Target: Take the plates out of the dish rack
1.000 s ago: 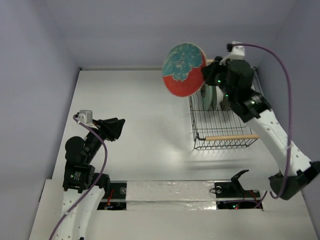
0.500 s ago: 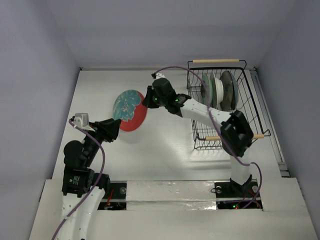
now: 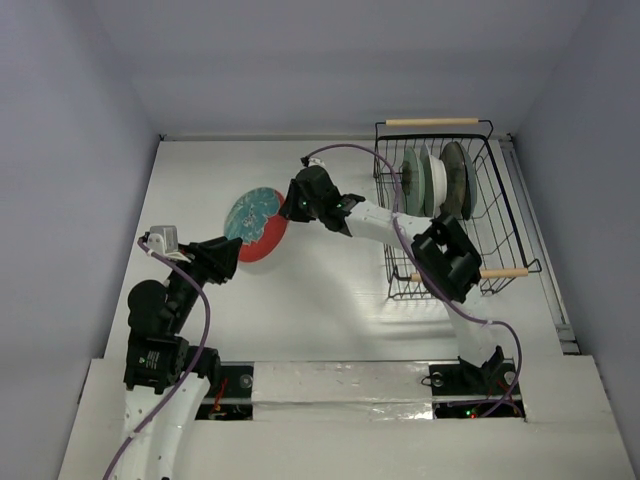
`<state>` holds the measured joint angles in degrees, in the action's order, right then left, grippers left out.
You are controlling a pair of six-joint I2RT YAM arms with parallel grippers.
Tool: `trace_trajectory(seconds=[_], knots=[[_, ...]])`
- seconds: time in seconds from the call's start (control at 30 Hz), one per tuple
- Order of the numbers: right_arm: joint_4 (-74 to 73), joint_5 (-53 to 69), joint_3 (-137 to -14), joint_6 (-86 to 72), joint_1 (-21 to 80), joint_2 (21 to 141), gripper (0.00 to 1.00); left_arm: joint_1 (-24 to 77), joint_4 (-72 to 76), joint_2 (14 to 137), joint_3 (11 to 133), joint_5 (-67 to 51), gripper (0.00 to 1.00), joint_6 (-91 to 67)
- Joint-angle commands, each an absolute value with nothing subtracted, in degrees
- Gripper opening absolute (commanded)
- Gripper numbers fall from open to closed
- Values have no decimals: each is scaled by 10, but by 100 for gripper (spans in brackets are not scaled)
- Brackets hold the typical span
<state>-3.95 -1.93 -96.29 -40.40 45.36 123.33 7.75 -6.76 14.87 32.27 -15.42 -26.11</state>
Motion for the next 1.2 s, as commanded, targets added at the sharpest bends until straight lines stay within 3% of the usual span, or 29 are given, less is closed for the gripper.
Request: trace_trajectory(seconds=[0.0, 0.03, 0.1, 0.4, 0.6, 0.8, 0.83, 0.93, 1.1, 1.17], knots=[[55, -23, -986, -426, 454, 1223, 29, 74, -47, 154, 334, -156, 40, -266], [59, -24, -968, -428, 454, 1221, 35, 74, -47, 154, 333, -156, 40, -267], [57, -25, -956, -425, 454, 1217, 39, 74, -47, 156, 333, -156, 40, -266], [39, -36, -909, -403, 454, 1201, 40, 69, -47, 152, 335, -153, 40, -266], [17, -27, -894, -383, 454, 1185, 50, 69, -47, 149, 333, -155, 40, -267], [1, -50, -891, -360, 454, 1148, 69, 69, -47, 147, 333, -156, 40, -266], [-17, -54, -895, -349, 454, 1141, 77, 69, -47, 148, 333, -155, 40, -267], [-32, -69, -896, -329, 454, 1115, 86, 69, -47, 146, 333, -155, 40, -266], [-71, -120, -889, -295, 454, 1056, 81, 69, -46, 146, 334, -157, 41, -267], [-83, -152, -879, -271, 454, 1003, 63, 69, -46, 146, 333, -156, 41, -267]])
